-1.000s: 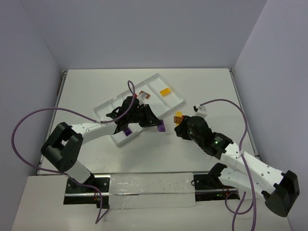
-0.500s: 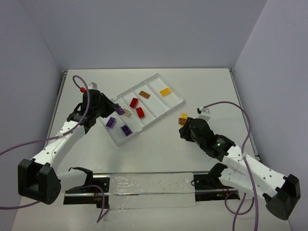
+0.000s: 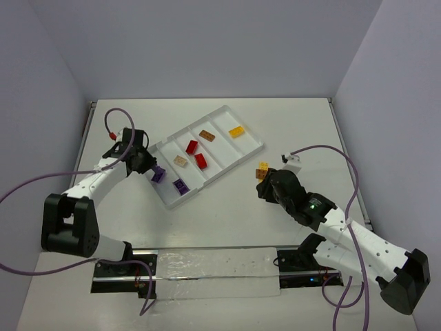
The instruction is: Sort the legos into containers by color
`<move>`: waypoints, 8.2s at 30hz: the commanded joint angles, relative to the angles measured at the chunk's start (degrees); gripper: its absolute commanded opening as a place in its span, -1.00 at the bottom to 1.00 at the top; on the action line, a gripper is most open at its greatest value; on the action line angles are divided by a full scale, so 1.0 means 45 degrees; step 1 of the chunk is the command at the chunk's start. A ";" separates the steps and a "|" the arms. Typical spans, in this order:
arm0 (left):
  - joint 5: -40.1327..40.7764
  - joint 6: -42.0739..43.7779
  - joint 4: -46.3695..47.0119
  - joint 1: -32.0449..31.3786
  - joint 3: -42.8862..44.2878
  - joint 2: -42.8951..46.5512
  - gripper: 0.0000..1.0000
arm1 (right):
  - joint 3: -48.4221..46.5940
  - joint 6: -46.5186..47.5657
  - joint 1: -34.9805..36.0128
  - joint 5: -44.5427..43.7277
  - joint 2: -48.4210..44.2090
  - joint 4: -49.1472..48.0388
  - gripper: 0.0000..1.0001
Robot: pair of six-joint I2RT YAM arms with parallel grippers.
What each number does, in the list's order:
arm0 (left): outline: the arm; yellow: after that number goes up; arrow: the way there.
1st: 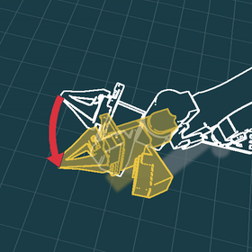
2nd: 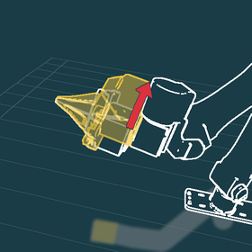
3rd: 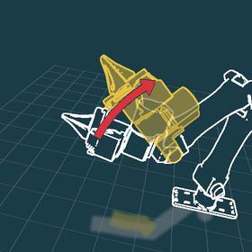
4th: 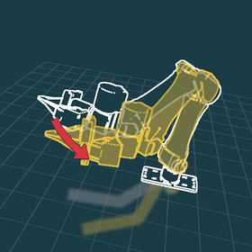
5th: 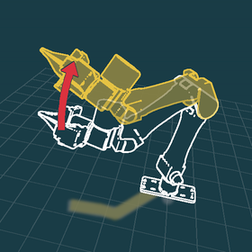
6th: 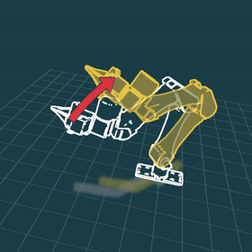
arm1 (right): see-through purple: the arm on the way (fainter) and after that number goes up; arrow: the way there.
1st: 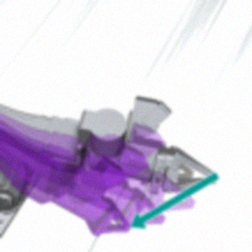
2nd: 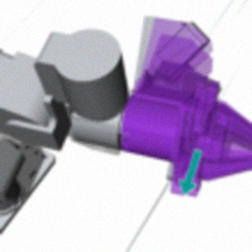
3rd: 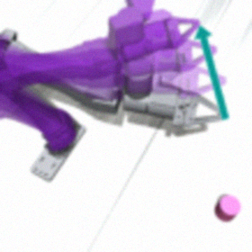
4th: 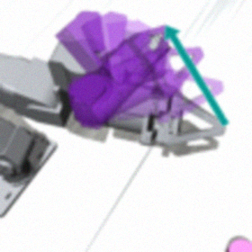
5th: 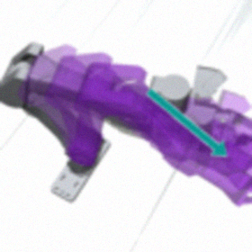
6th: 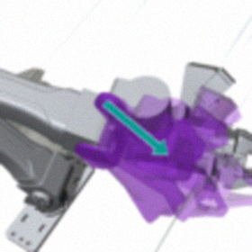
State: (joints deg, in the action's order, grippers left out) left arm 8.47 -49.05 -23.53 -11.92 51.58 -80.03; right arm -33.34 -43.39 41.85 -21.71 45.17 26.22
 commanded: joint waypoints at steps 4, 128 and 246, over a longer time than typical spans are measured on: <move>0.0351 0.0161 0.0072 0.0072 0.1019 -0.0881 0.17 | -0.0247 0.0291 -0.0061 -0.0343 0.0092 -0.0366 -1.00; -0.4696 -0.0865 0.3855 -0.4455 0.4100 -0.2732 -1.00 | 0.0554 0.0736 -0.0100 0.0363 0.3485 -0.1013 -1.00; -0.1961 0.1083 -0.0286 -0.3854 0.5151 0.1410 0.80 | -0.2063 0.0046 -0.3185 -0.0182 0.6518 -0.3079 -0.66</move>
State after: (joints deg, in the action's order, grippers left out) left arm -0.89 -44.32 -25.60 -28.95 74.59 -74.26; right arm -38.74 -46.69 24.48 -21.87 79.52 13.28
